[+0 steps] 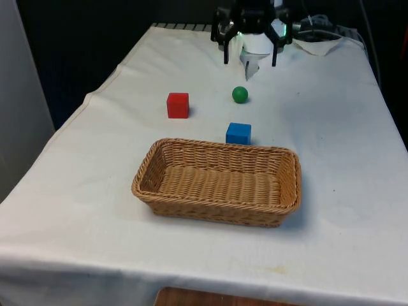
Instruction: Place all non-red objects into the basket.
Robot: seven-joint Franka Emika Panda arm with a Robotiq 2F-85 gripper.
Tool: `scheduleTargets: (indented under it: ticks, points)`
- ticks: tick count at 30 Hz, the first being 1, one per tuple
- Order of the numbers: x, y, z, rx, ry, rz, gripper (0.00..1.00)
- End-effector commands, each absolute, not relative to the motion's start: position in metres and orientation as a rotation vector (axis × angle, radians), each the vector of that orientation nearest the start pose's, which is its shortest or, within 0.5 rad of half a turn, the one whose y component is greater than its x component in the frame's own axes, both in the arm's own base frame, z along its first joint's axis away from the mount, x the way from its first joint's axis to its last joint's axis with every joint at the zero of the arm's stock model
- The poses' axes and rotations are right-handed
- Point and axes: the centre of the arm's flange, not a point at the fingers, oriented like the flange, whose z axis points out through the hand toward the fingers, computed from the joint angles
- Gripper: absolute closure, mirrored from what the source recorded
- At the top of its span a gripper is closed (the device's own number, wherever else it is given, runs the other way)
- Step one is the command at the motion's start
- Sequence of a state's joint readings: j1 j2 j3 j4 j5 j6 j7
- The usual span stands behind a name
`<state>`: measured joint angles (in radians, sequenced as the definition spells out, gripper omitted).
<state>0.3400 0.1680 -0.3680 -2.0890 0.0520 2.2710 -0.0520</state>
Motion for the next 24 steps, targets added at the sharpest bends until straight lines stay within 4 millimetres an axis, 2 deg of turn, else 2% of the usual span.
scheduleTargets:
  ticks: [1, 7, 9, 16, 24]
  points:
    - [0.573, -0.012, 0.349, -3.161, 0.006, -0.041, 0.0]
    - [0.574, -0.018, 0.323, -3.148, 0.002, -0.041, 0.0]
    - [0.575, -0.018, 0.324, -3.157, 0.005, -0.028, 0.0]
    - [0.576, -0.027, 0.299, -3.138, -0.002, -0.04, 0.0]
    - [0.575, -0.034, 0.293, -3.143, -0.006, -0.041, 0.0]
